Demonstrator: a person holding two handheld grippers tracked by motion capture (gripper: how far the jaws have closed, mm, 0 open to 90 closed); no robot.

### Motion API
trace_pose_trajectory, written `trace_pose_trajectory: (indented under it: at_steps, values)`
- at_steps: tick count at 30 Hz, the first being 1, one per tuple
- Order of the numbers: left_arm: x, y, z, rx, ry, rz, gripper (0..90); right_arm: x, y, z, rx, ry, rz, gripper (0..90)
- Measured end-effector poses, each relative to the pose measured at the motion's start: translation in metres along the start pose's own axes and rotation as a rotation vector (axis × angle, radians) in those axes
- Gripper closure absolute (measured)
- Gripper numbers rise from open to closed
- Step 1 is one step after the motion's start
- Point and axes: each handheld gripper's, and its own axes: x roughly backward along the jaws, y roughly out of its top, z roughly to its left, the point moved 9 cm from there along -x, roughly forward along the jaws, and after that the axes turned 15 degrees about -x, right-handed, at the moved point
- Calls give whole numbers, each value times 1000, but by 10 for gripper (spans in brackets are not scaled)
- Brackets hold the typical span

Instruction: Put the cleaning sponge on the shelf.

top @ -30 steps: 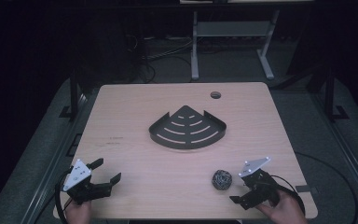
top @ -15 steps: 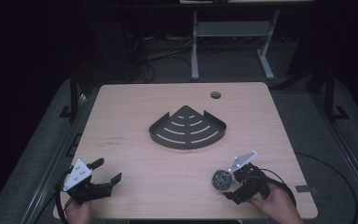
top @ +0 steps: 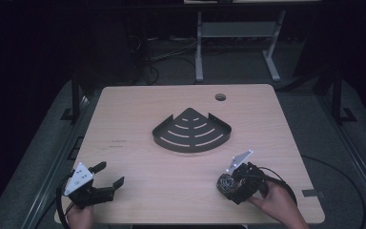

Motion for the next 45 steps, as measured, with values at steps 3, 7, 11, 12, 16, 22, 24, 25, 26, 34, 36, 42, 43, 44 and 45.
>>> trace_pose_trajectory:
  at_steps: [3,7,11,12,16,22,24,25,26,34,36,42,43,44,45]
  values:
    - [0,0,0,0,-1,0,135,-3,3,-1,13,-7,14,149]
    - [1,0,1,2,0,-3,135,-7,6,-1,17,-8,25,152]
    - [2,0,1,4,3,-6,135,-10,9,-3,15,-6,32,155]
    - [2,0,2,4,4,-7,135,-11,9,-3,20,-9,36,156]
    - [2,0,2,10,4,-9,135,-12,11,-5,16,-13,42,163]
    - [2,0,2,10,4,-10,135,-15,12,-4,27,-6,49,218]
    - [3,0,3,8,4,-11,135,-15,12,-3,28,-4,55,247]
    - [3,0,3,8,4,-11,135,-16,12,-3,29,-2,57,261]
    - [3,0,3,10,5,-11,135,-16,12,-2,33,1,60,269]
    - [3,0,3,11,2,-13,135,-17,11,-1,34,7,75,323]
    - [3,0,3,11,1,-11,135,-17,11,-1,34,9,74,325]
    - [4,0,4,17,4,-15,135,-15,14,0,42,9,79,328]
    - [4,0,4,17,4,-15,135,-15,14,0,42,9,79,328]
    - [4,0,5,19,5,-16,135,-15,16,0,40,13,77,328]
    - [4,0,5,20,6,-17,135,-14,17,0,38,17,77,328]
